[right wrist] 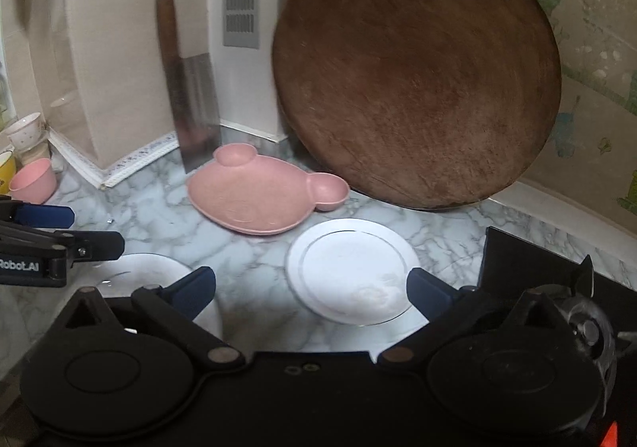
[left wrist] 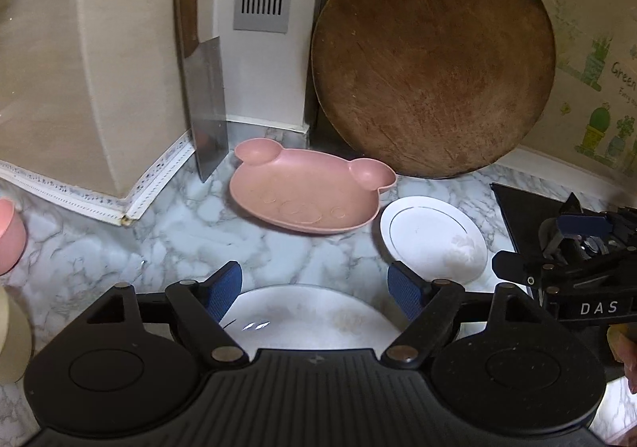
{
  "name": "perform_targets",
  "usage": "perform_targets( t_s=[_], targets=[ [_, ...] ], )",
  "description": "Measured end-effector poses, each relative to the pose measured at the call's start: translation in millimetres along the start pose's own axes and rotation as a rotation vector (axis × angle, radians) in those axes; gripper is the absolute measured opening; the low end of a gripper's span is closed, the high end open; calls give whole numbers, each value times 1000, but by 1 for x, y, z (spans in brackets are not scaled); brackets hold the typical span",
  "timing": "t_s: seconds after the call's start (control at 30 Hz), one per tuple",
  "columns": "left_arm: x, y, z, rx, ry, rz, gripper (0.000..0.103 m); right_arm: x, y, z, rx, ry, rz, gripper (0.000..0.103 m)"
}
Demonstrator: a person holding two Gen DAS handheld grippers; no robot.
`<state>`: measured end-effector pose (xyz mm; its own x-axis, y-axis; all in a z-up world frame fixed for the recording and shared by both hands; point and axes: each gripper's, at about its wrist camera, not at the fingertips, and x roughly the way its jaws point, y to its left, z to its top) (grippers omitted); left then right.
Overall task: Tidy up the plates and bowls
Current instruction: 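Move both grippers to the small white plate rim and close them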
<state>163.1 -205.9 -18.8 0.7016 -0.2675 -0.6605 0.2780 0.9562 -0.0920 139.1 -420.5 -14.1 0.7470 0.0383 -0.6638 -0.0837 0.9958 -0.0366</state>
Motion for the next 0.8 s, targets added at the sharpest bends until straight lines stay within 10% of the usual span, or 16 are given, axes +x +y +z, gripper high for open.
perform_targets(
  t_s=[0.8],
  targets=[
    [126, -72, 42, -42, 232, -28, 80, 123, -105, 25, 105, 287, 74, 97]
  ],
)
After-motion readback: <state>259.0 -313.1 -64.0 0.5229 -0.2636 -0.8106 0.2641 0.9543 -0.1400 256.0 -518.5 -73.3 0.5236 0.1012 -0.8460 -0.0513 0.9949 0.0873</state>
